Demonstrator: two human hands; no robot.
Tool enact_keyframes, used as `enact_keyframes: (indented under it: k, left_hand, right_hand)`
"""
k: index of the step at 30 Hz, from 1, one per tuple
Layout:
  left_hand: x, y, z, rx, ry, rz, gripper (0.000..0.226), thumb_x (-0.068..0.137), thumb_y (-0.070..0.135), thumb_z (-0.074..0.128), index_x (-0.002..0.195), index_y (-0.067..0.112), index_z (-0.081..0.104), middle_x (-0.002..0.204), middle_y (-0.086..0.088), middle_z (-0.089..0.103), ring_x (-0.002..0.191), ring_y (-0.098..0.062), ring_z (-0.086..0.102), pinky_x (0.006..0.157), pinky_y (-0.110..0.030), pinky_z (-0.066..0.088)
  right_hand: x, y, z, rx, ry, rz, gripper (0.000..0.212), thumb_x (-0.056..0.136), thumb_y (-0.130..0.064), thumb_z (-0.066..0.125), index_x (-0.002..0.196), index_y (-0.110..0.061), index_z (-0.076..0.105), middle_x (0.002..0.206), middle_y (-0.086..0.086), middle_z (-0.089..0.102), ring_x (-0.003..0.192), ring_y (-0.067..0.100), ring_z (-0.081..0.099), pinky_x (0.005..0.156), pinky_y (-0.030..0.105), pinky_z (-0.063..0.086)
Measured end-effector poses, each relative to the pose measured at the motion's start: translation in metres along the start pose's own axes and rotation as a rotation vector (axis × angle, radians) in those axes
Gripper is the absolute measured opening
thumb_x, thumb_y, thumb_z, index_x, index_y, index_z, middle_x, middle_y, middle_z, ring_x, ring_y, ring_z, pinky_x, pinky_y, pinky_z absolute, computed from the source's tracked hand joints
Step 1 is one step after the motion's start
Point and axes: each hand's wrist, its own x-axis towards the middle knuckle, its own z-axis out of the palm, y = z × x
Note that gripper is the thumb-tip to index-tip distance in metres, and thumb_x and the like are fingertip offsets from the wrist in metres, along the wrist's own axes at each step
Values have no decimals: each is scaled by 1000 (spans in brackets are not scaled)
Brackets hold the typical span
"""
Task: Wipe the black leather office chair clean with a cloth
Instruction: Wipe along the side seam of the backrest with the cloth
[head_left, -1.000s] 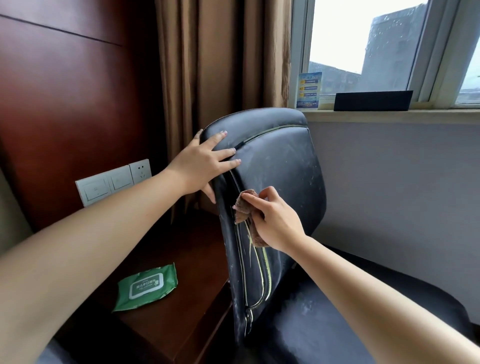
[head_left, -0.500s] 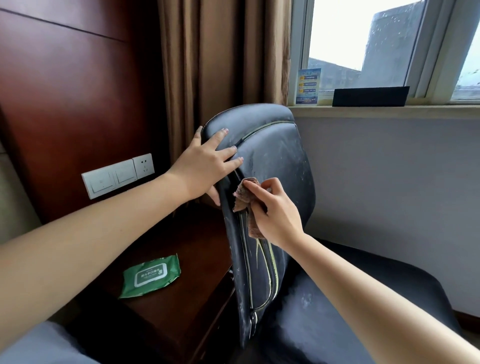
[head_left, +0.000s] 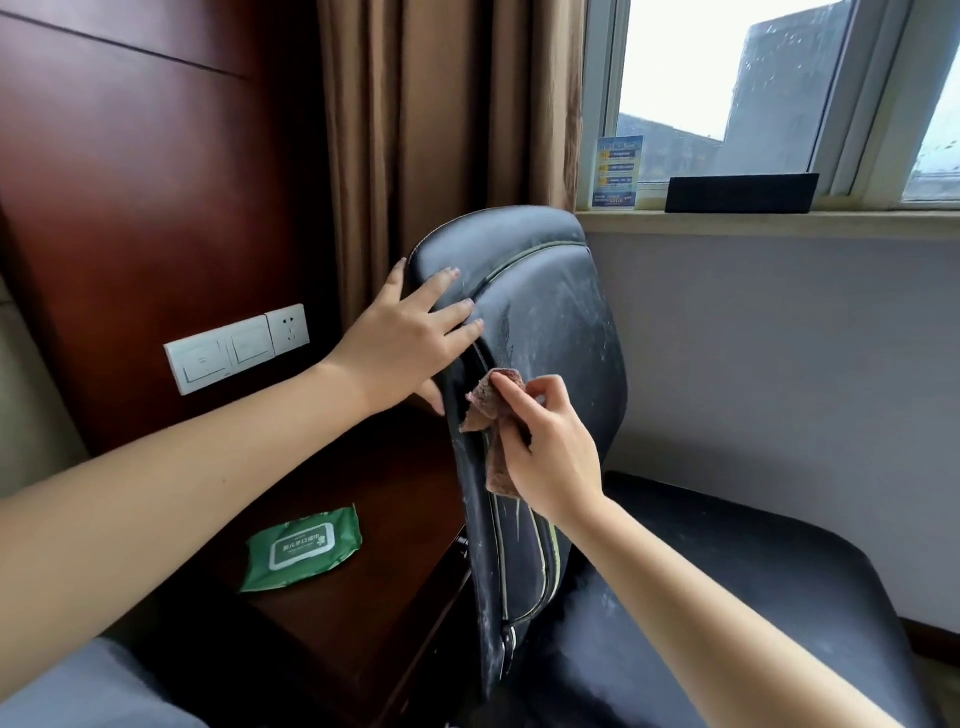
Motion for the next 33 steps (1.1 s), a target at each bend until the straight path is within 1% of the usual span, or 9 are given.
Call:
enact_keyframes:
  k: [5,9,14,17,21,24,26,28,33]
  left_hand:
    - [-6,-2,8,-43,34,-27,102,36,65,83,117,5,66,118,-14,65,122,-39,52,88,-71,41]
    - [-10,8,16,-38,-20,-52,109,41,74,73,127,8,60,128,-19,56,130,-37,36,97,-75,23]
    - [-11,13,18,2,-24,-45,115,42,79,68,133,10,55,134,-20,52,133,-37,38,107,-69,6]
    - [-13,12,21,-21,-15,-32,115,44,83,61,132,9,56,134,-20,53,133,-33,34,108,-67,6]
    - [-12,14,24,-48,14,-58,112,48,81,60,132,7,56,134,-18,54,133,-32,31,108,-66,9]
    - [-12,15,30,-60,7,-69,110,53,80,57,134,5,53,136,-18,51,134,-32,29,107,-67,10]
    - [-12,17,33,-69,3,-73,106,61,80,50,137,5,50,139,-17,49,135,-32,29,108,-66,6]
    - [-12,18,37,-80,35,-82,94,74,75,44,137,5,49,139,-16,49,134,-31,30,108,-66,5]
    - [-9,20,49,-116,188,-122,60,88,47,45,132,7,54,136,-13,52,131,-28,35,110,-64,7]
  right_hand:
    - [-25,1,13,43,29,100,41,84,-20,51,124,-22,62,101,0,52,71,21,59,49,31,48]
    - [-24,0,11,43,71,92,40,82,-19,51,120,-20,64,99,1,52,68,22,58,48,29,47]
    - [-7,-8,14,-1,100,22,38,85,-19,48,120,-19,63,97,3,51,64,20,53,46,23,37]
    - [-32,-2,21,-22,86,13,39,86,-21,45,120,-18,63,98,3,51,66,17,53,45,20,33]
    - [-59,7,26,-97,38,-29,40,76,-9,62,115,-18,66,95,5,53,66,21,56,44,18,34]
    - [-55,1,28,-155,60,-44,43,74,-4,70,115,-15,66,94,7,54,68,22,55,44,21,35]
    - [-47,-4,29,-202,86,-60,44,74,-4,71,117,-14,66,93,9,54,68,23,54,45,24,38]
    - [-43,-4,33,-264,89,-81,47,71,-3,72,116,-12,66,90,11,55,65,25,53,46,28,41]
    - [-65,8,45,-409,27,-103,53,60,-3,78,111,-12,68,92,11,58,66,25,55,51,31,40]
